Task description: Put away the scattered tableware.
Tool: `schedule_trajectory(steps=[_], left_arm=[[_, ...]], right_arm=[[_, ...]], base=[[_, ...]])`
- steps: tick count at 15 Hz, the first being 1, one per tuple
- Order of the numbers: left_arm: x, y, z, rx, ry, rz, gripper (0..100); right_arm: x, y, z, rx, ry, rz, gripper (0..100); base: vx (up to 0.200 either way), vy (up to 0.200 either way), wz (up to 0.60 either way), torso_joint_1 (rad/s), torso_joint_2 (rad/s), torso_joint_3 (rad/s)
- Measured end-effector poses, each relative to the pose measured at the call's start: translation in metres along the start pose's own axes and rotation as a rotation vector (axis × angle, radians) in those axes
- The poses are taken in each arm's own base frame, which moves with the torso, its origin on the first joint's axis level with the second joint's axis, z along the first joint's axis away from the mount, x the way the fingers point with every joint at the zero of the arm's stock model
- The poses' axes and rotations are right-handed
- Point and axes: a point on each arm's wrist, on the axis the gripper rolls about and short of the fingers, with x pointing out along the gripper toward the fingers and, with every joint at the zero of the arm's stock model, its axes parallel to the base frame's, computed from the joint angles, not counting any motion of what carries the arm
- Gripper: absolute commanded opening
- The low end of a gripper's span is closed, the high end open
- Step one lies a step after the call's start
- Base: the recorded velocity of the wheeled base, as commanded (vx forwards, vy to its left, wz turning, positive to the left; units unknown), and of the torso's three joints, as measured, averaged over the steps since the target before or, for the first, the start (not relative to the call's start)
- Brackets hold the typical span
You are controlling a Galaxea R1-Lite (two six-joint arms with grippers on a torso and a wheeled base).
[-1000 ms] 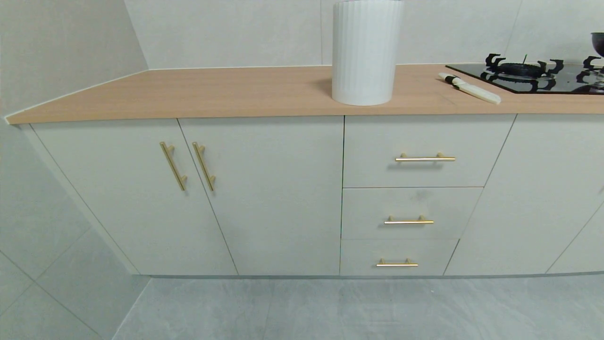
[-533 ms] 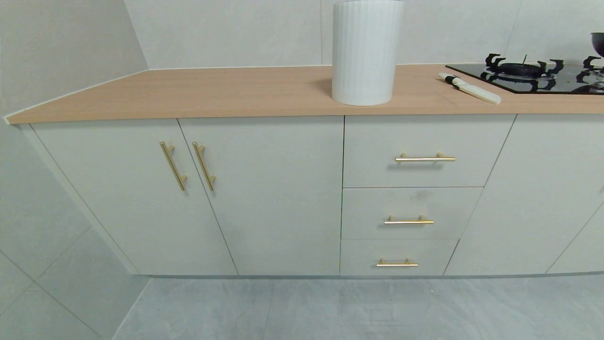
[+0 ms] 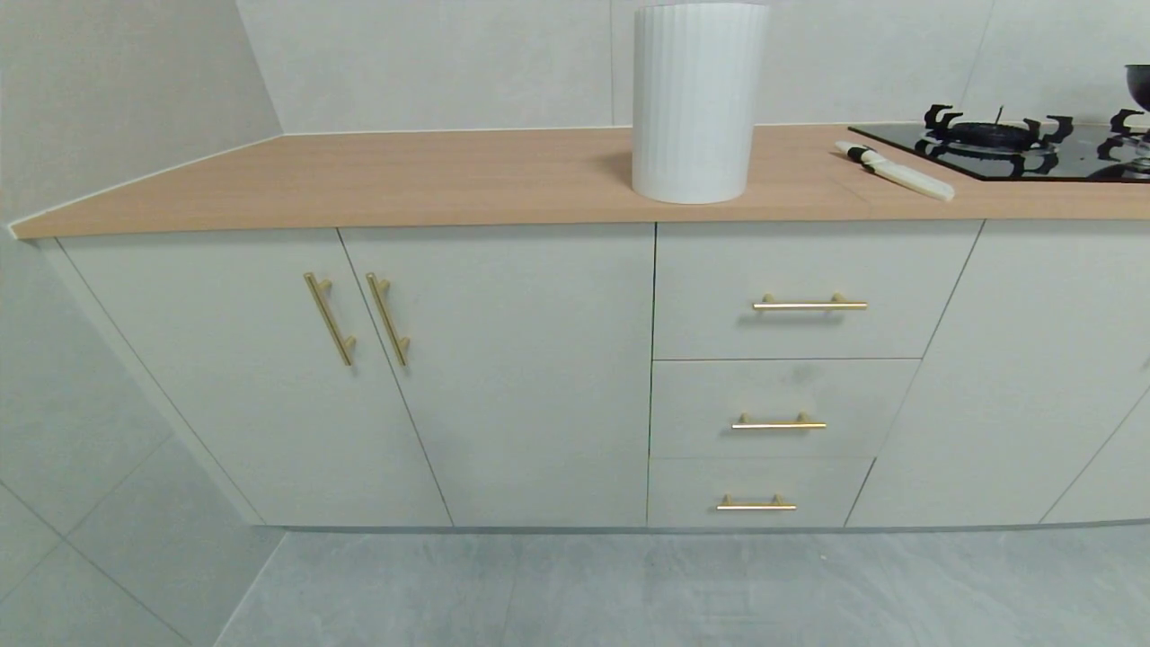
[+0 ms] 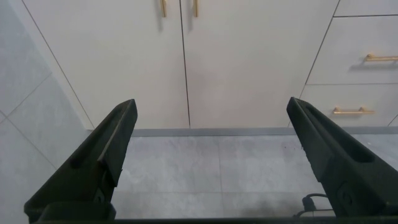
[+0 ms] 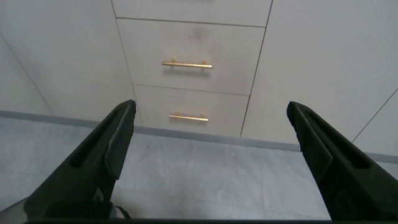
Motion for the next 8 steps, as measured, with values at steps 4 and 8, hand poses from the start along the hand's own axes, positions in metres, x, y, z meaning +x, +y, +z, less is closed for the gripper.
schedule_trajectory(steps=[4,8], left_arm=[[0.0,0.0,-0.0001,0.0,0.0,0.001,100],[0.0,0.0,-0.0001,-0.001,0.0,0.0,100]], right_arm=[[0.0,0.0,0.0,0.0,0.0,0.0,100],[0.0,0.0,0.0,0.0,0.001,0.0,100]], base=[[0.2,0.0,0.0,0.006,0.0,0.005],[0.2,0.0,0.0,0.004,0.0,0.002]])
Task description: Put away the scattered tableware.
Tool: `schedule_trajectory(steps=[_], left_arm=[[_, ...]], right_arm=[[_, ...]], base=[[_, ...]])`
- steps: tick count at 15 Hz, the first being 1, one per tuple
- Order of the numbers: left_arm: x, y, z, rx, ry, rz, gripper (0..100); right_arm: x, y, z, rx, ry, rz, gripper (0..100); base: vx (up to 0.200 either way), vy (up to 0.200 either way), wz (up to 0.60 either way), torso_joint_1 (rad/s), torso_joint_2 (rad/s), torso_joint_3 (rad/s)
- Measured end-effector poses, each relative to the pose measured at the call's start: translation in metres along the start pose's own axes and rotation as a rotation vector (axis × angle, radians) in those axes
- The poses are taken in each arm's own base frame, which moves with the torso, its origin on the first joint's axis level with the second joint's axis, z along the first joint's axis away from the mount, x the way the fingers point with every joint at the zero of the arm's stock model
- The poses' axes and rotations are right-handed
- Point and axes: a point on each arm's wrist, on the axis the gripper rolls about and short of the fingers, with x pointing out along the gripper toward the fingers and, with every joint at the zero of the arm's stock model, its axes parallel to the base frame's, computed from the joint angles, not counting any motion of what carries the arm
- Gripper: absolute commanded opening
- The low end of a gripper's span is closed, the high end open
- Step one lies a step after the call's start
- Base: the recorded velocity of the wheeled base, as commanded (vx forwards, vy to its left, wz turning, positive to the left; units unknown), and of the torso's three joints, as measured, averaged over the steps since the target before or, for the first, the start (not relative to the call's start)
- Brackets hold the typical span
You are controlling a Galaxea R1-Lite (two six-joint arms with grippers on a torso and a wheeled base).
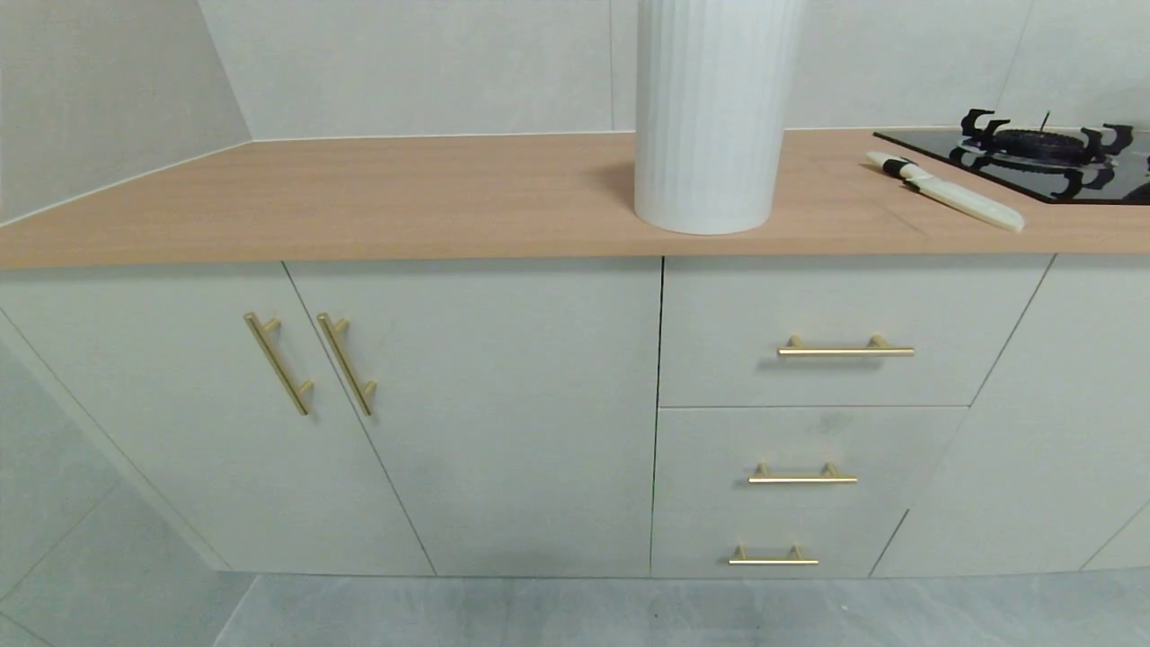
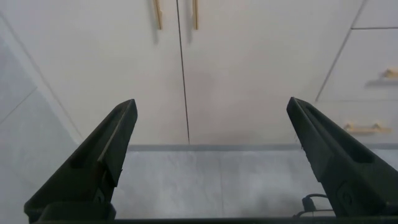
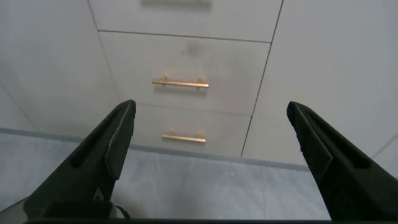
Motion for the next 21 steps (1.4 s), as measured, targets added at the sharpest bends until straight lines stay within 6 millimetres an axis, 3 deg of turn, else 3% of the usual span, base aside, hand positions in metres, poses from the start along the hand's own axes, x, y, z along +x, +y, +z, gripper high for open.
schedule_trajectory(steps=[7,21], left_arm=[[0.0,0.0,0.0,0.0,0.0,0.001,100],[0.0,0.0,0.0001,-0.001,0.0,0.001,100]], right_arm=[[0.0,0.0,0.0,0.0,0.001,0.001,100],[0.0001,0.0,0.0,0.001,0.001,0.0,100]], base=[[0.2,0.0,0.0,0.002,0.0,0.004],[0.0,0.0,-0.04,0.001,0.0,0.0]])
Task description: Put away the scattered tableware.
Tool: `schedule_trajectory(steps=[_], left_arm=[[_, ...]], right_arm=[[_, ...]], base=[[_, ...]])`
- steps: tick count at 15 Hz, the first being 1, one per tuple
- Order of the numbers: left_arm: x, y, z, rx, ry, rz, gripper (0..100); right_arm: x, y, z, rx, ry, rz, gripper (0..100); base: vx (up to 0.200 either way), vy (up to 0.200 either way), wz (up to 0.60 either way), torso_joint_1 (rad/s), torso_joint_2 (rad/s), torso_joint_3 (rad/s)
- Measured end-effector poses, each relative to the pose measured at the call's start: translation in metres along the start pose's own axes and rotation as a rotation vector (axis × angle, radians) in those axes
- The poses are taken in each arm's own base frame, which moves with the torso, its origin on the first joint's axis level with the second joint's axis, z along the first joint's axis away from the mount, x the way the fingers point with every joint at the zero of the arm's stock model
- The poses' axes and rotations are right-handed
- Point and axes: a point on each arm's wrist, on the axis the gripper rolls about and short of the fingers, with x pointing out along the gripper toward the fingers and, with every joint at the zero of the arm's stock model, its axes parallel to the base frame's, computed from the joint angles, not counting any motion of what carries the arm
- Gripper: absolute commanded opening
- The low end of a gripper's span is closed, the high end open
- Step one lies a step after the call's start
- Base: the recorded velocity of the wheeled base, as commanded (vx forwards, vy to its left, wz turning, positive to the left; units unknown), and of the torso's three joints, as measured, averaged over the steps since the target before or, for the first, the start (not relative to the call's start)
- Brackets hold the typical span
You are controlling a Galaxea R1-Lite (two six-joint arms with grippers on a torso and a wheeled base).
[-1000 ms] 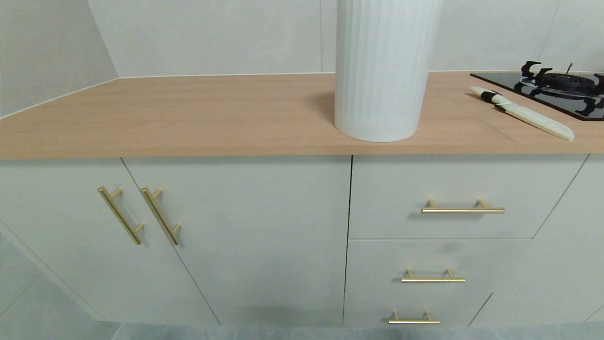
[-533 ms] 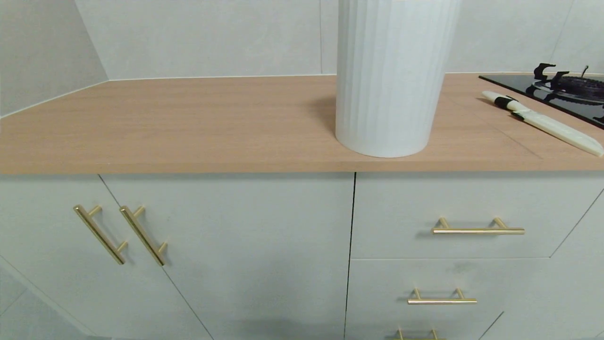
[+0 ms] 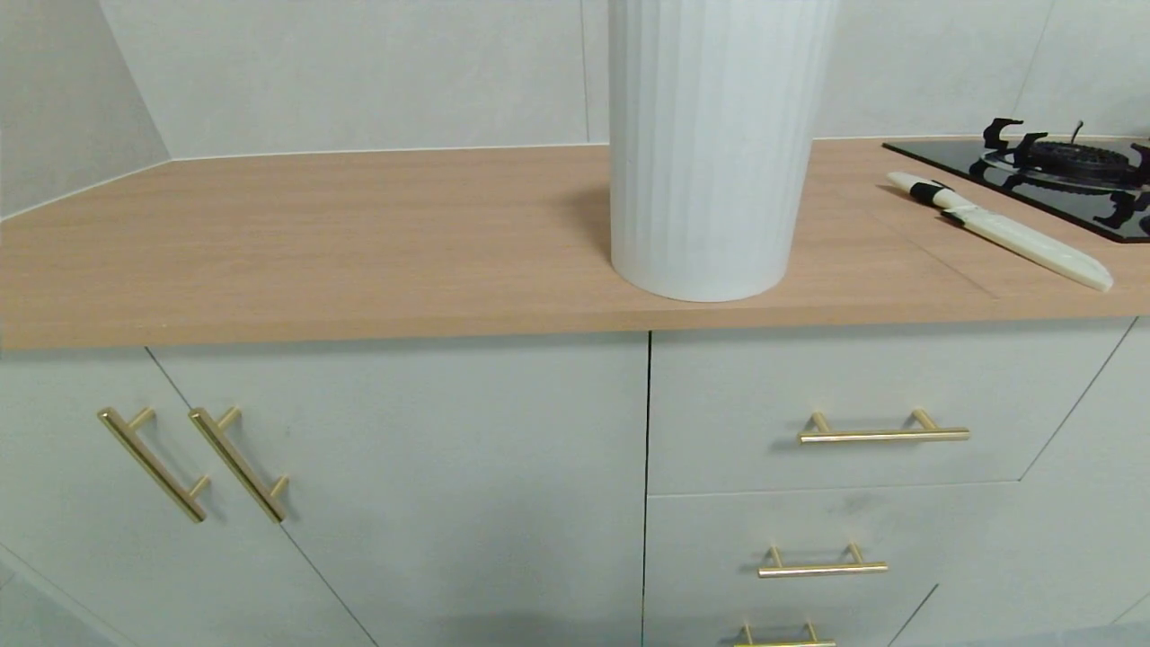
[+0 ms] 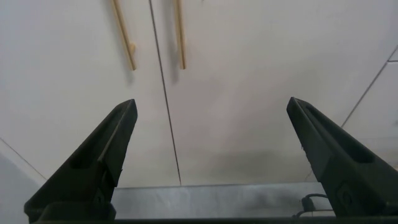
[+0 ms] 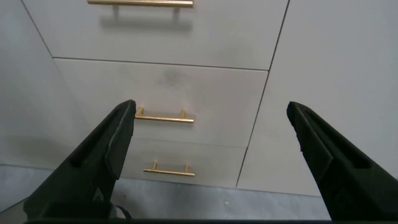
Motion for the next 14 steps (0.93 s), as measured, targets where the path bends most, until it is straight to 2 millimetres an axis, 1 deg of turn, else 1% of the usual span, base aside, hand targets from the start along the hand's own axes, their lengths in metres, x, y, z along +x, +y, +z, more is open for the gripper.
schedule_trajectory(steps=[2,10,14], left_arm=[[0.0,0.0,0.0,0.0,0.0,-0.001,100],[0.0,0.0,-0.0001,0.001,0.001,0.0,100],[0.0,0.0,0.0,0.001,0.0,-0.001,100]], right_arm=[[0.0,0.0,0.0,0.0,0.0,0.0,100],[0.0,0.0,-0.0001,0.0,0.0,0.0,100],[0.0,0.0,0.0,0.0,0.0,0.0,100]], base=[[0.0,0.0,0.0,0.0,0.0,0.0],[0.0,-0.2,0.0,0.003,0.0,0.004],[0.0,0.0,0.0,0.0,0.0,0.0]])
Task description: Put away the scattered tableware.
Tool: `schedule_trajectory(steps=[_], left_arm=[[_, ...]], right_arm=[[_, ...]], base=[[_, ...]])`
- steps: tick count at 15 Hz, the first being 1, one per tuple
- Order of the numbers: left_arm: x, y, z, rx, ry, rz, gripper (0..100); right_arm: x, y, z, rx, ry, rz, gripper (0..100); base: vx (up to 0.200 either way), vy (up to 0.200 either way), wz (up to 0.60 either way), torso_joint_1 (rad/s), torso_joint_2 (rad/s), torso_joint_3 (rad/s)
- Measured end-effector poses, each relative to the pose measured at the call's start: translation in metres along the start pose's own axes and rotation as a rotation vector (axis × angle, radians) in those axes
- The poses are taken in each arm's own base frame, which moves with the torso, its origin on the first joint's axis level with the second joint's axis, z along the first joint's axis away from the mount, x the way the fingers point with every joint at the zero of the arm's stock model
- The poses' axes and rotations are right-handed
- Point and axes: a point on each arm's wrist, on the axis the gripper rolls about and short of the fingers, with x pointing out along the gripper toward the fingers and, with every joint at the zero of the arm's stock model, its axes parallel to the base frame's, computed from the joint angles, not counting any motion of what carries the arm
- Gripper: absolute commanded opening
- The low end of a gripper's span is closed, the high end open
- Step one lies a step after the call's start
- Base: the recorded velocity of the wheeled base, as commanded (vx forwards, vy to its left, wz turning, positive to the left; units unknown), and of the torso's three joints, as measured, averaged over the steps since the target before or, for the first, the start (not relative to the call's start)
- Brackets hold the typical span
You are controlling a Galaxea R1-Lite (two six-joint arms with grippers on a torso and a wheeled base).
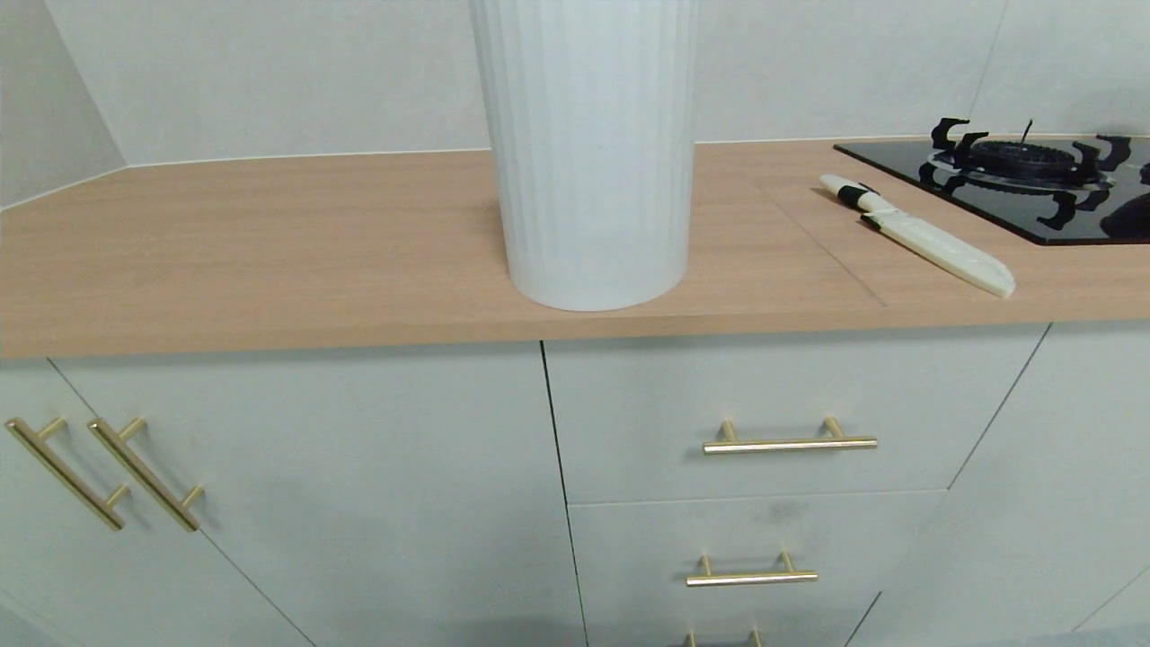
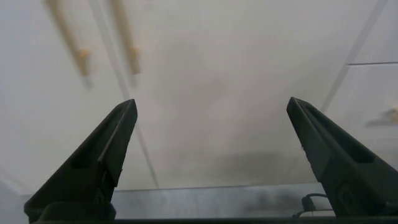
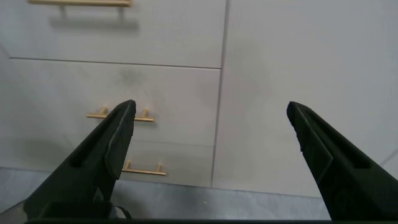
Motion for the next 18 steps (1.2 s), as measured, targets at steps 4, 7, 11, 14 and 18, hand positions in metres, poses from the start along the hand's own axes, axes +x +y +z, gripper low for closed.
schedule_trajectory(steps=[4,7,11,14,18], left_arm=[[0.0,0.0,-0.0001,-0.001,0.0,0.001,100],[0.0,0.0,0.0001,-0.001,0.0,0.001,100],[0.0,0.0,0.0,-0.001,0.0,0.001,100],[0.0,0.0,-0.0001,0.0,0.001,0.001,100],[0.0,0.0,0.0,0.0,0.0,0.001,100]], right_arm=[[0.0,0.0,0.0,0.0,0.0,0.0,100],[0.0,0.0,0.0,0.0,0.0,0.001,100],[0.0,0.0,0.0,0.0,0.0,0.0,100],[0.0,0.0,-0.0001,0.0,0.0,0.0,100],[0.0,0.0,-0.0001,0.0,0.0,0.001,100]], base=[[0.05,0.0,0.0,0.001,0.0,0.002],[0.133,0.0,0.0,-0.003,0.0,0.002],[0.0,0.0,0.0,0.0,0.0,0.0],[0.0,0.0,0.0,0.0,0.0,0.0],[0.0,0.0,0.0,0.0,0.0,0.0]])
